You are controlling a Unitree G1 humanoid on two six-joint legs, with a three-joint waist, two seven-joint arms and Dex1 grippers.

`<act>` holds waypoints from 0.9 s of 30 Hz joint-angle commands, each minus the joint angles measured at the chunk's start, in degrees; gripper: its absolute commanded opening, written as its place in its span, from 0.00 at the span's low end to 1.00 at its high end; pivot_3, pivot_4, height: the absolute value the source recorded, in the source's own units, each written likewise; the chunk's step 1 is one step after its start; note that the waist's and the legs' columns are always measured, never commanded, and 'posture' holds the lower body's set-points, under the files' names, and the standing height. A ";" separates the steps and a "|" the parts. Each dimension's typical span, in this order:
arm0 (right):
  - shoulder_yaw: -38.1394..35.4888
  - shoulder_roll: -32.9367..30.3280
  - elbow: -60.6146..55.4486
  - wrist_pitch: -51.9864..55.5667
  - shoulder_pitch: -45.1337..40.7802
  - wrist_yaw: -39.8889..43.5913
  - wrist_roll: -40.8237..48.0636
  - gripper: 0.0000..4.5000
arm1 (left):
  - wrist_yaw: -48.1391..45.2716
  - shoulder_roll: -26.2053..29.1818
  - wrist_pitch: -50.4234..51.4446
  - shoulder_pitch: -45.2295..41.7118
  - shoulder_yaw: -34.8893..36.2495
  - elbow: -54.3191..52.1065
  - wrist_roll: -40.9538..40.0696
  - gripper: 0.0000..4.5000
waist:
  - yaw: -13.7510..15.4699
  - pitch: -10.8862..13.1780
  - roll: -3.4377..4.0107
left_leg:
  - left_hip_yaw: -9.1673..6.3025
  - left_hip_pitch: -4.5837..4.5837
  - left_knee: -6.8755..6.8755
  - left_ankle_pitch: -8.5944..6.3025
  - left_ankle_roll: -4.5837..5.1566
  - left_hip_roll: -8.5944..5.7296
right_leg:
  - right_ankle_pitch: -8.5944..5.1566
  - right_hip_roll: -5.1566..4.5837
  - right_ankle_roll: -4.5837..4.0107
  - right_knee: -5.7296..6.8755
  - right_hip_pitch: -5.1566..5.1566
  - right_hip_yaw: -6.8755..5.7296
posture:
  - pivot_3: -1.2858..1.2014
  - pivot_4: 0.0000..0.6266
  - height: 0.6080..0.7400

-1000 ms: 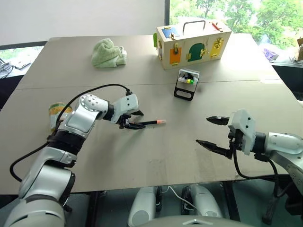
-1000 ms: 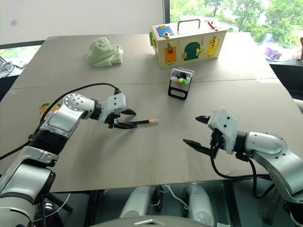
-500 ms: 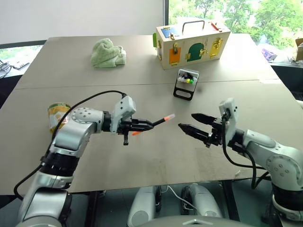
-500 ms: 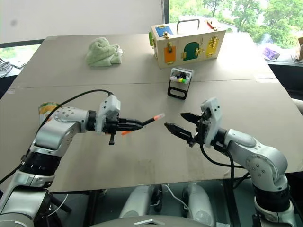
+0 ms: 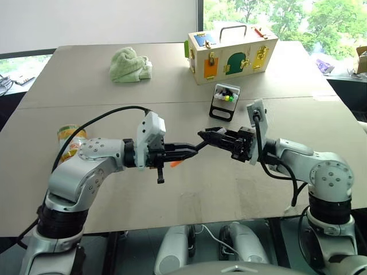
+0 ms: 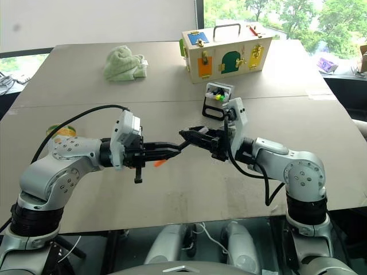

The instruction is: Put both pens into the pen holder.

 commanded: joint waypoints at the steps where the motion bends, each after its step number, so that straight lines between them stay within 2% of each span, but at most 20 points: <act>1: 0.11 -0.64 -1.53 -0.09 -1.12 -0.61 3.35 0.04 | 1.57 -0.67 -0.83 -1.38 0.74 -0.88 -0.77 0.00 | -0.04 0.00 0.00 | 0.00 0.00 0.00 0.00 0.00 0.00 | 0.00 0.01 0.00 0.01 0.00 0.00 | 0.52 0.24 1.00; 4: 0.09 -1.69 -1.47 -0.48 -1.30 -0.94 4.13 0.02 | 1.63 -1.03 -0.52 -1.85 1.34 -0.05 -1.64 0.00 | -0.13 0.00 0.00 | 0.00 0.01 0.00 0.00 0.00 0.01 | 0.00 0.05 0.00 0.02 -0.01 0.01 | 0.52 0.24 1.00; 8: -0.16 -2.85 -1.76 -2.65 -1.60 -0.74 2.46 0.02 | 2.48 -0.80 0.44 -1.48 2.57 -0.02 -2.98 0.36 | -0.18 0.00 0.00 | 0.00 0.01 0.00 0.00 0.00 0.01 | -0.02 0.05 0.03 0.01 -0.01 0.02 | 0.52 0.24 1.00; 9: -0.67 -3.37 -2.03 -4.19 -2.04 -0.25 0.92 0.02 | 4.25 -1.33 0.56 -1.28 3.43 0.06 -2.97 0.52 | -0.18 0.00 0.00 | 0.02 0.01 0.00 0.00 0.00 0.01 | -0.02 0.05 0.03 0.01 -0.01 0.05 | 0.52 0.24 1.00; 12: -2.70 -6.01 -1.50 -9.91 -5.35 -0.76 -7.12 0.02 | 10.19 -2.92 0.56 -0.02 6.62 0.16 -2.41 0.80 | -0.16 0.01 0.01 | 0.02 0.00 0.00 0.00 0.00 0.01 | -0.02 0.04 0.04 0.00 -0.01 0.05 | 0.52 0.24 1.00; 15: -1.66 -11.16 -0.91 -16.70 -9.03 0.56 -18.91 0.02 | 16.38 -4.78 -1.62 1.88 8.75 -0.54 0.47 0.80 | -0.19 0.01 0.01 | 0.06 0.00 0.01 0.00 0.00 0.01 | -0.03 0.05 0.09 0.01 -0.03 0.07 | 0.52 0.24 1.00; 19: 1.55 -13.48 0.38 -23.75 -10.67 2.35 -29.74 0.02 | 19.67 -6.23 -3.11 3.64 8.35 -2.56 1.90 0.80 | -0.05 0.00 -0.01 | 0.06 0.00 -0.02 0.00 -0.01 0.02 | -0.04 0.07 0.07 0.01 -0.04 0.07 | 0.52 0.24 1.00; 21: 4.70 -13.68 1.67 -27.63 -10.85 3.36 -35.97 0.02 | 20.60 -6.79 -3.46 4.43 7.92 -3.58 2.07 0.80 | -0.05 0.00 -0.01 | 0.07 0.00 -0.02 0.00 -0.01 0.02 | -0.04 0.07 0.07 0.00 -0.04 0.08 | 0.52 0.24 1.00; 27: 9.45 -10.38 5.75 -34.72 -10.46 3.88 -47.17 0.02 | 21.89 -7.50 -4.12 4.76 8.14 -3.86 1.81 0.80 | -0.20 0.00 0.00 | 0.10 0.01 -0.02 0.01 -0.02 0.03 | -0.03 0.06 0.07 0.02 -0.05 0.09 | 0.52 0.24 1.00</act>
